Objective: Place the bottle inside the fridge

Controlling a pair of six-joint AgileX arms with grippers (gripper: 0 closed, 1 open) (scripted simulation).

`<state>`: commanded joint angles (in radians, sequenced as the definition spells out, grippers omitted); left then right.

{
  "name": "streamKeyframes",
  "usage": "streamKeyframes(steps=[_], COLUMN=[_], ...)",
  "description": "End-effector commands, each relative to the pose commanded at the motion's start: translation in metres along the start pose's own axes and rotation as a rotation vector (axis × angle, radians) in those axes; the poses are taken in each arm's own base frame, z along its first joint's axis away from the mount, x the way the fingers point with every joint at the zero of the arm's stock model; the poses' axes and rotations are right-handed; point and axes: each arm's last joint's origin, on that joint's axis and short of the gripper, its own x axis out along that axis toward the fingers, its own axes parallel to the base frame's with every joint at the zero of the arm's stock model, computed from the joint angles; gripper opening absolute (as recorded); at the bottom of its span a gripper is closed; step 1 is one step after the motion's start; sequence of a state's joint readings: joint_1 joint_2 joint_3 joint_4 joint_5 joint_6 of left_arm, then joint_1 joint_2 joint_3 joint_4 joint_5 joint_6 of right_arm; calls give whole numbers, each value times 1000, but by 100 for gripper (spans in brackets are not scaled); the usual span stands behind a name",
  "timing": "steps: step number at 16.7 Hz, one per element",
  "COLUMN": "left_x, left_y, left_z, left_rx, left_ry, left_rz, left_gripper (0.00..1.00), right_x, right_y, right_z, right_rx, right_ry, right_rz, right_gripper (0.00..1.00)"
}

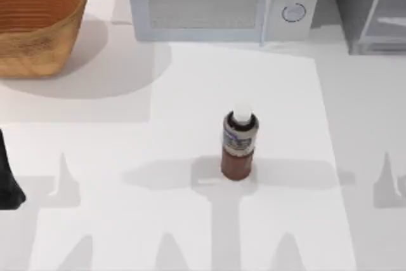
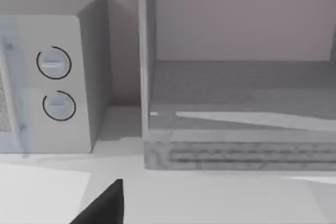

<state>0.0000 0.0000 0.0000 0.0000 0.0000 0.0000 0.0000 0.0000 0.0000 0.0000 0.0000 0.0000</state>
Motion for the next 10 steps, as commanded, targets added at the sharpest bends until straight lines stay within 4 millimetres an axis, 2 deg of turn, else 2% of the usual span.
streamKeyframes(steps=[5,10], left_x=[0,0], left_y=[0,0], left_z=[0,0], left_rx=[0,0], left_ry=[0,0], left_rz=[0,0], left_gripper=[100,100], right_x=[4,22], right_y=[1,14], right_z=[1,-3], right_rx=[-10,-31], right_ry=[5,79], right_rz=[7,115], right_gripper=[100,100])
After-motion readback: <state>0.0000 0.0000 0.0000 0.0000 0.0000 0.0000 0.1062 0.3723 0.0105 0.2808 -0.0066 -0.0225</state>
